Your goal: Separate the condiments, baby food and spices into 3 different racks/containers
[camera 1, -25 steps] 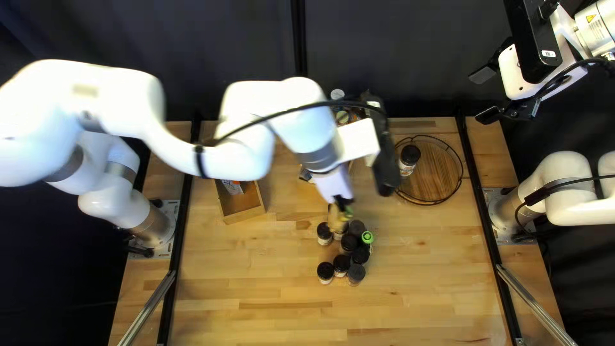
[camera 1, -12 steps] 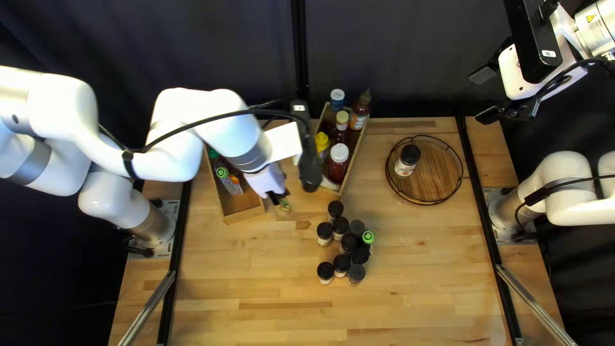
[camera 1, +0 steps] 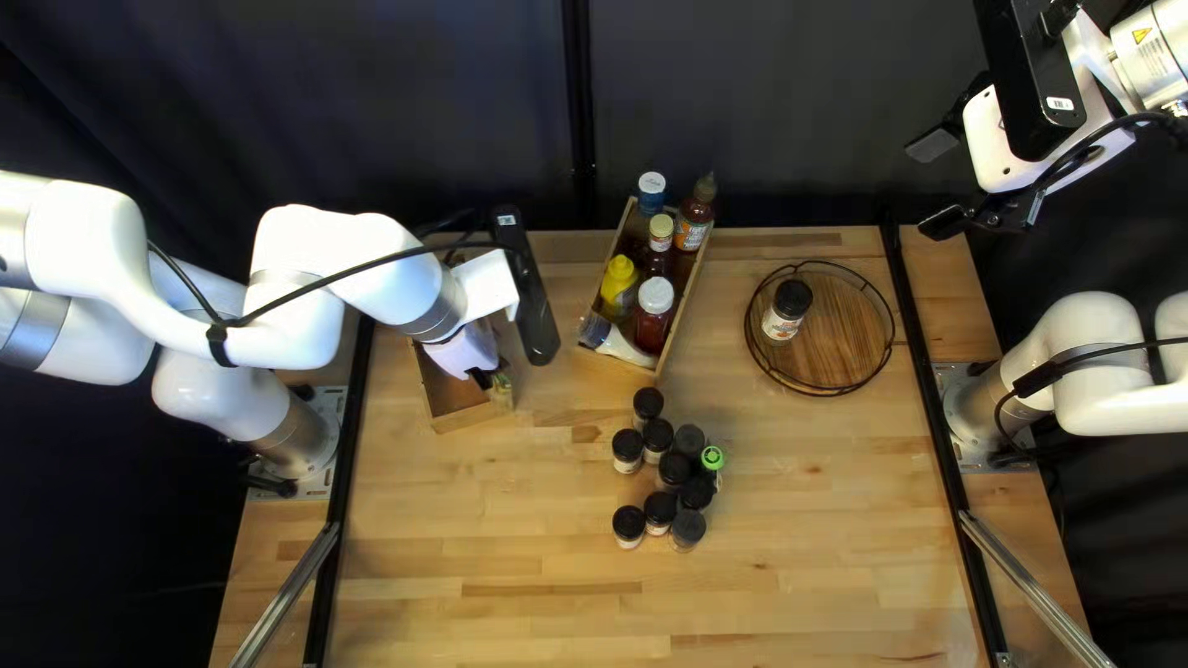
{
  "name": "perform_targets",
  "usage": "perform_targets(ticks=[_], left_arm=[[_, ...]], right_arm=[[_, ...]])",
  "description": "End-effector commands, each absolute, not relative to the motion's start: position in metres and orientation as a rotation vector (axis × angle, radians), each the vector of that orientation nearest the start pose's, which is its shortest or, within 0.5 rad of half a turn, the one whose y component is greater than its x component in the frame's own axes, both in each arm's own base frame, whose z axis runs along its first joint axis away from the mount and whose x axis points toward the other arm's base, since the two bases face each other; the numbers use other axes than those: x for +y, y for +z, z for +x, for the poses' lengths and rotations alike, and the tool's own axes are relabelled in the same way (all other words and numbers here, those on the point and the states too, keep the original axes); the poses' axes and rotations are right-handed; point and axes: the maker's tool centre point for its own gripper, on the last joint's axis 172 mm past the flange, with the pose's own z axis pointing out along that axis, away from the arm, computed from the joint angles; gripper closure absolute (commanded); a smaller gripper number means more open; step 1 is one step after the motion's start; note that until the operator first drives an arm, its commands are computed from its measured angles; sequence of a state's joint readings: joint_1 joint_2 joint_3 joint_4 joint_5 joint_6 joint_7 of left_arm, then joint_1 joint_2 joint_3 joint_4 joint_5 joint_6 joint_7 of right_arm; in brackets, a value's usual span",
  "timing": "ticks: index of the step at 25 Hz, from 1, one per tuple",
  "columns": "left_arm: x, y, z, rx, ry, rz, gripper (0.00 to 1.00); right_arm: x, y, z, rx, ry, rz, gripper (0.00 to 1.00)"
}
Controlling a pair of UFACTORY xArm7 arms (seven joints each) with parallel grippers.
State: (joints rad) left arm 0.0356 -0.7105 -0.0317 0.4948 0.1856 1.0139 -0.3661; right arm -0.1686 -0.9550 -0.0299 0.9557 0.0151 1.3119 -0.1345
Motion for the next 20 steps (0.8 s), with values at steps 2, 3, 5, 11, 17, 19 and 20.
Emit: perform_targets(ticks=[2, 3, 5, 11, 17, 19, 20], left_arm=[[0.059, 0.216, 0.305, -0.459, -0.349, -2.929, 1.0], [0.061, 0.215, 0.303, -0.462, -0.35, -2.928, 1.0], [0.069, 0.209, 0.296, -0.469, -0.347, -2.926, 1.0], [0.088, 0.192, 0.286, -0.5, -0.326, -2.905, 1.0], [0.099, 0.182, 0.284, -0.53, -0.314, -2.871, 1.0], [0.102, 0.177, 0.282, -0.54, -0.316, -2.863, 1.0], [0.103, 0.175, 0.281, -0.544, -0.318, -2.862, 1.0]], right_arm=[[-0.058, 0.487, 0.297, 0.089, -0.941, -3.055, 0.0], [-0.058, 0.487, 0.297, 0.089, -0.941, -3.055, 0.0], [-0.058, 0.487, 0.297, 0.089, -0.941, -3.055, 0.0], [-0.058, 0.487, 0.297, 0.089, -0.941, -3.055, 0.0], [-0.058, 0.487, 0.297, 0.089, -0.941, -3.055, 0.0], [-0.058, 0.487, 0.297, 0.089, -0.941, -3.055, 0.0], [-0.058, 0.487, 0.297, 0.089, -0.941, -3.055, 0.0]])
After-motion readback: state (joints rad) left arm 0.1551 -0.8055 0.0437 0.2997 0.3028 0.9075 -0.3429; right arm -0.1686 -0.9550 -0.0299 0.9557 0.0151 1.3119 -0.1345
